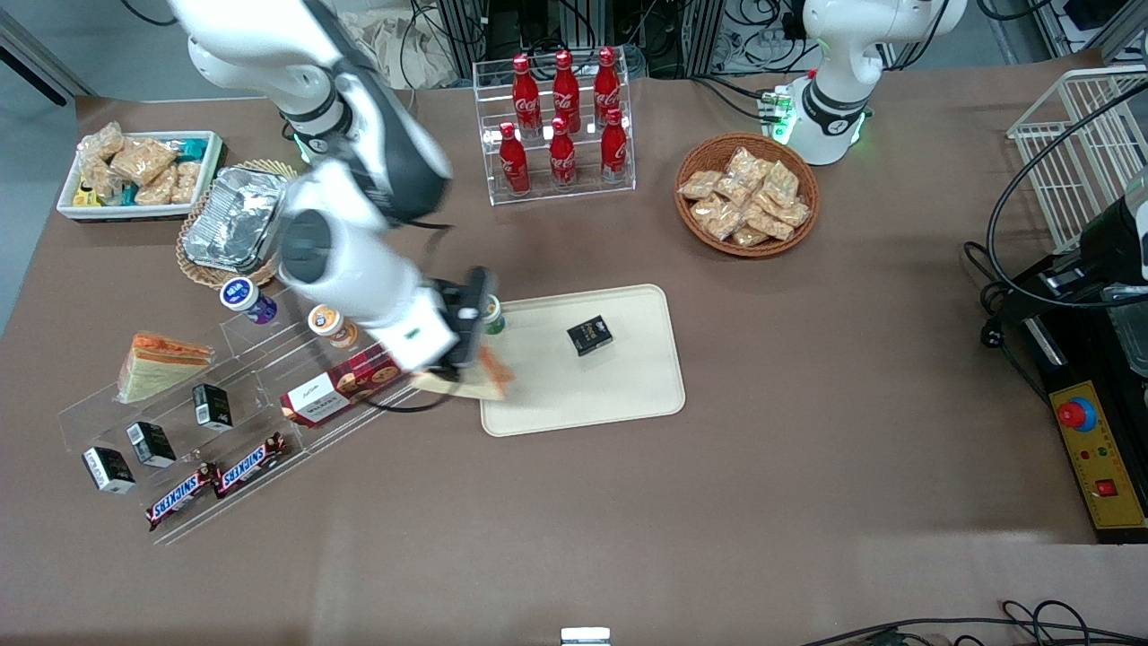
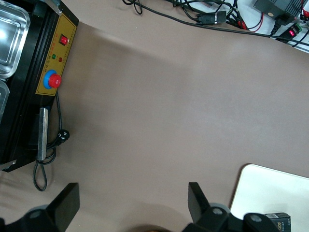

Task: Place sandwich on tray
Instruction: 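Lift the sandwich out of the rack and carry it toward the cream tray, then lower the sandwich onto the tray beside the black tissue pack, open gripper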

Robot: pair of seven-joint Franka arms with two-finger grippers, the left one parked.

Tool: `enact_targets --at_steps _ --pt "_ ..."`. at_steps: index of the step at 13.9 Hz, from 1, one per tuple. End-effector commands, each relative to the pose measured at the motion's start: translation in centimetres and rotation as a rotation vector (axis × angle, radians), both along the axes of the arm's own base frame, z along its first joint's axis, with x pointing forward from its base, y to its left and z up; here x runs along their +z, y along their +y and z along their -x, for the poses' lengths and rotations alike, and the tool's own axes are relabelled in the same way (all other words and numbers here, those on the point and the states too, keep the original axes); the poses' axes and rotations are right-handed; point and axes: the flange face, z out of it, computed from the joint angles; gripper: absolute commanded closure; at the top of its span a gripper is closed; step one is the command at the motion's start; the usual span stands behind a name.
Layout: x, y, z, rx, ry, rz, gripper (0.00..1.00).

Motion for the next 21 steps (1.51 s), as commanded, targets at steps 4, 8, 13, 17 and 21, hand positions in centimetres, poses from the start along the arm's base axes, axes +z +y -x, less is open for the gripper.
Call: enact_targets --at_steps 4,8,13,17,21 --pt "-10.4 8.9 2.2 -0.033 -0.119 -0.014 1.0" --pt "-13.1 11.8 3.6 -0.034 -0.175 -0.031 1.0" --pt "-14.0 14.2 5.8 0.098 -0.17 -0.048 1.0" --pt "-14.9 13.0 4.7 0.253 -0.209 -0.029 1.0" --pt "-15.5 11.5 3.0 0.311 -0.233 -0.018 0.94"
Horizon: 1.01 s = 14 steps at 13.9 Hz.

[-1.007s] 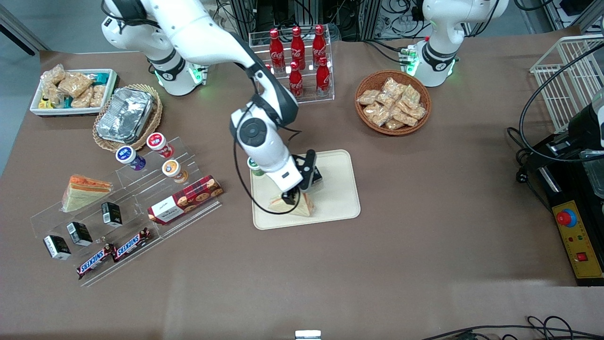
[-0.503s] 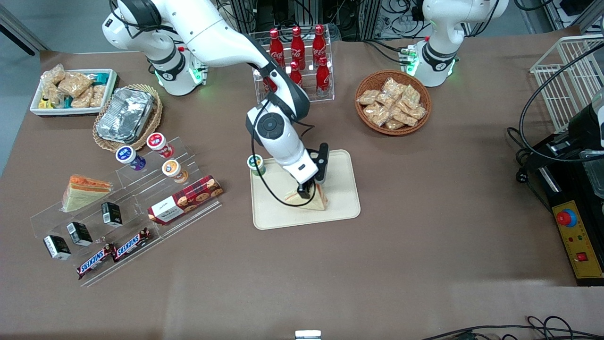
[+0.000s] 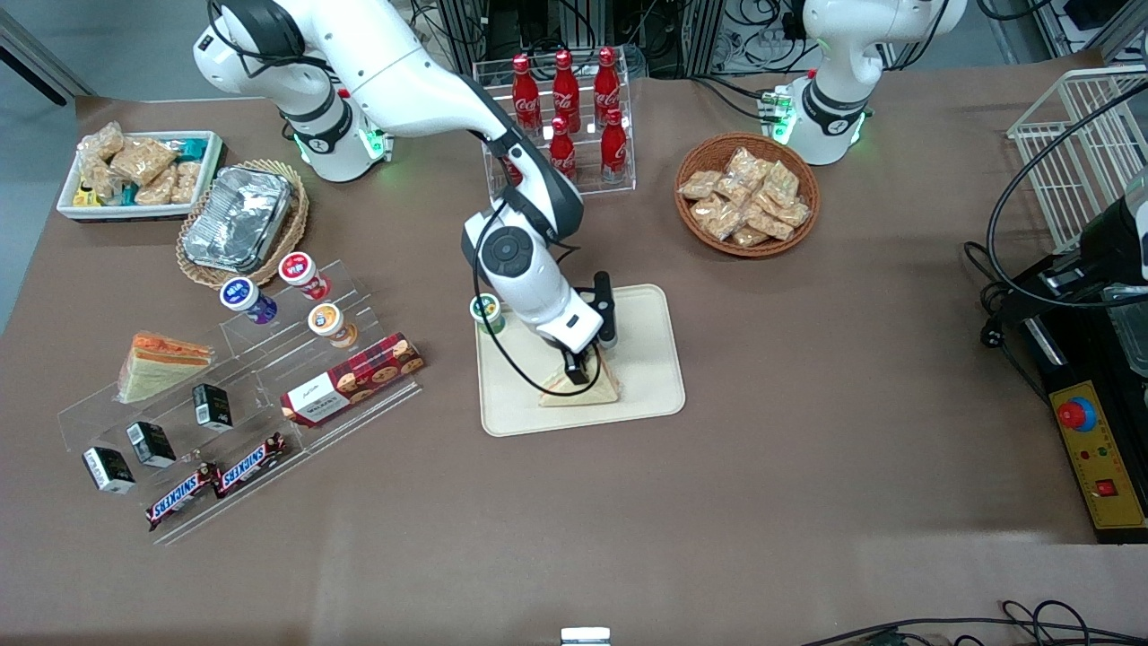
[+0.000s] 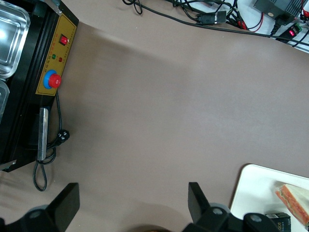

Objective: Place sandwich on tray

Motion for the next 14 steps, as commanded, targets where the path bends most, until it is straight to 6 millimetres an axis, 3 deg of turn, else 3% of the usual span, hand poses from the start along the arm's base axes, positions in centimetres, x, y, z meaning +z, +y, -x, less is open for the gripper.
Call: enact_targets --at_steps 1,2,5,12,14 --pt "-0.2 0.1 -1.1 0.013 -0.018 -0.025 0.62" --pt "0.0 0.2 -1.1 0.014 -0.018 -0.027 0.01" --pt "0.8 0.1 -1.3 0.01 -0.025 -0.035 0.0" --pt "7.4 -0.8 -2.0 -0.075 -0.002 -0.105 0.0" --pt "10.6 -1.2 -1.3 -0.159 0.072 -0.11 0.0"
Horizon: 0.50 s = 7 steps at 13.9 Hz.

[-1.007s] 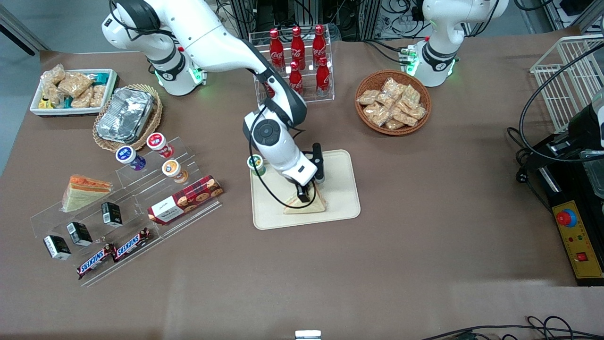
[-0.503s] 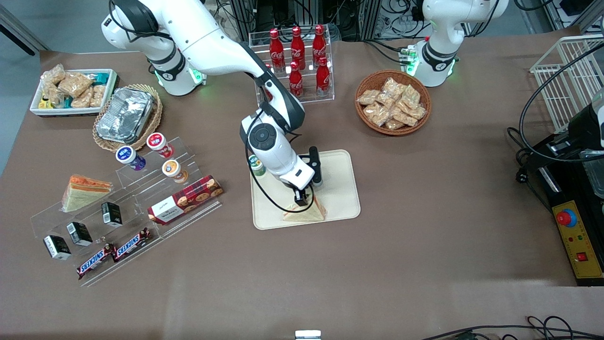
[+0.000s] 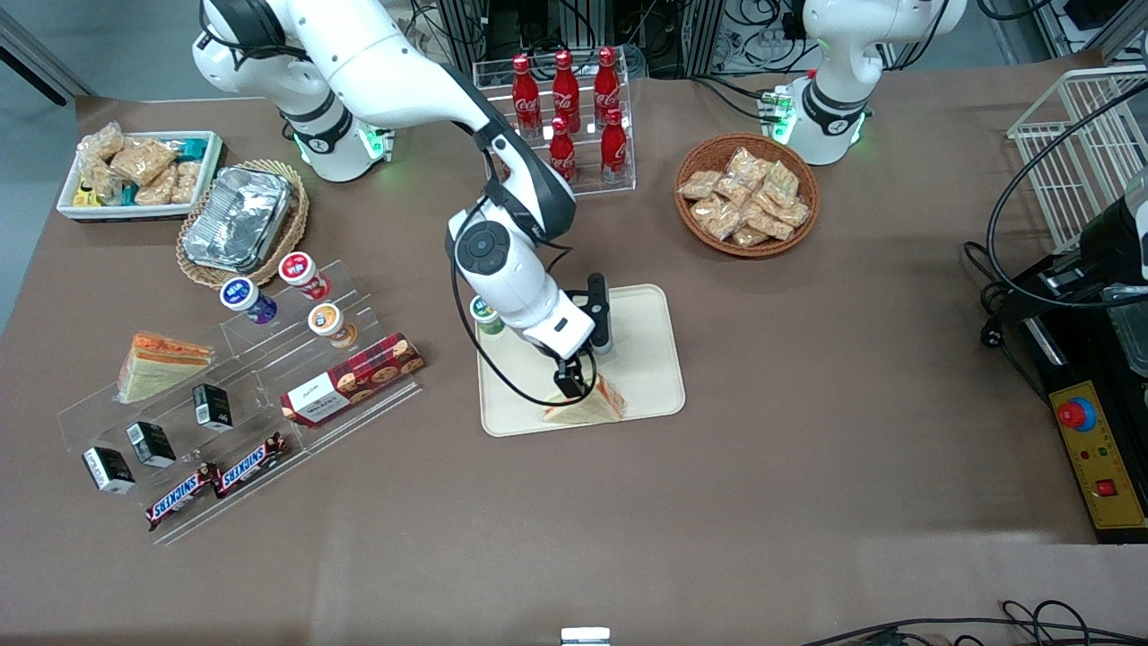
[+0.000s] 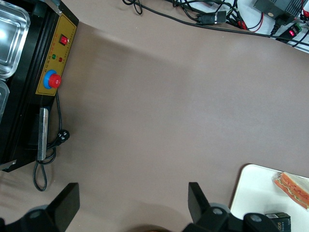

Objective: Place sandwich on tray

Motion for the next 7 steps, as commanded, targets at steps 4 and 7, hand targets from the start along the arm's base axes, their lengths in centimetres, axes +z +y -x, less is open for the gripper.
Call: enact_targets --at_steps 4,7 --pt "9.8 -7.8 -1.1 -0.176 0.205 0.034 0.0" --pt "13.8 -16.2 -2.9 -0.265 0.297 0.093 0.0"
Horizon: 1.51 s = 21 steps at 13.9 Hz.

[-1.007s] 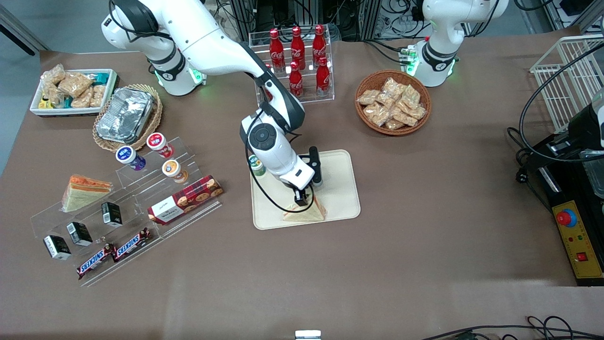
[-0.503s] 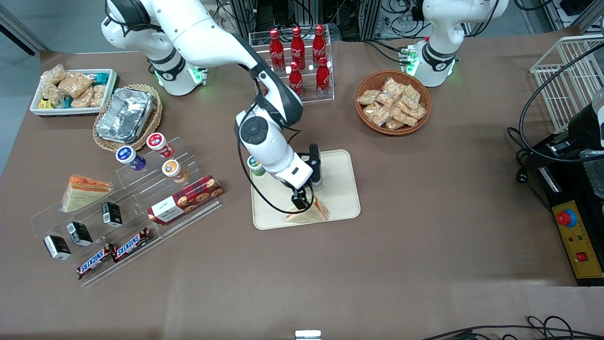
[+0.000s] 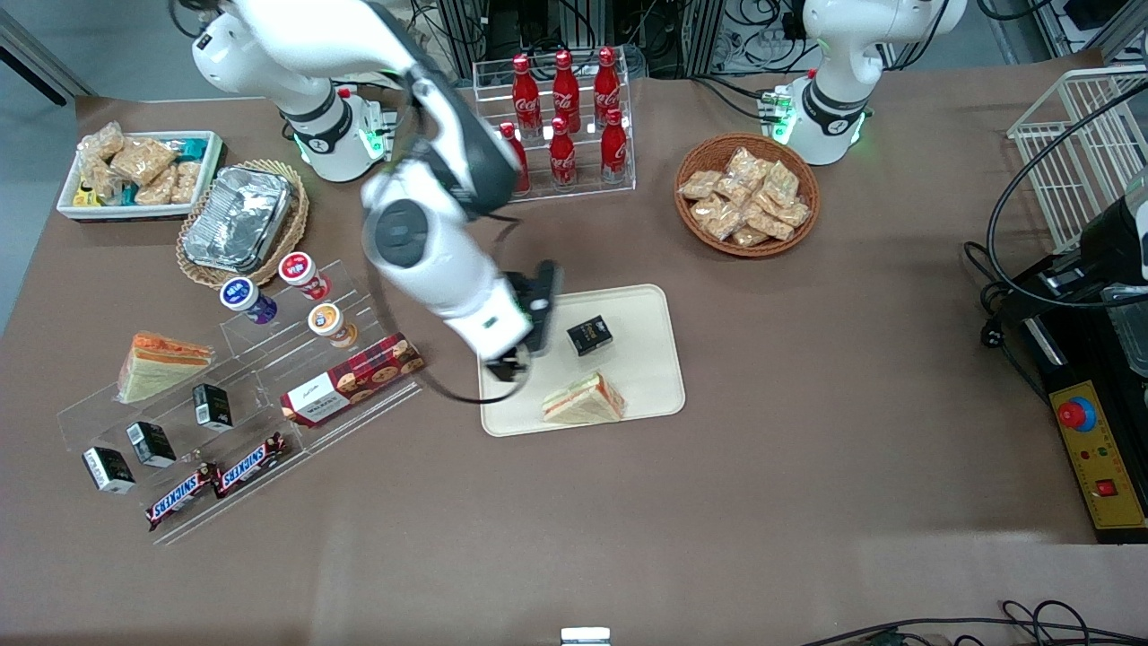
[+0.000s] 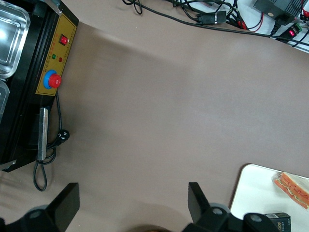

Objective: Place sandwich on tray

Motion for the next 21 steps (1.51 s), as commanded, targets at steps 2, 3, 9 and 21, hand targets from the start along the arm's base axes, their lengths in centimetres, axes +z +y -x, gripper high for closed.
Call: enact_targets --at_steps 2,3,9,21 --pt "4.2 -9.0 -1.0 -0.102 0.077 0.055 0.0" --pt "5.2 -10.9 -1.2 -0.134 0.077 0.076 0.0" --pt "11.2 -17.9 -1.2 -0.573 0.036 0.199 0.0" --pt "13.7 -40.3 -2.9 -1.015 0.019 0.188 0.0"
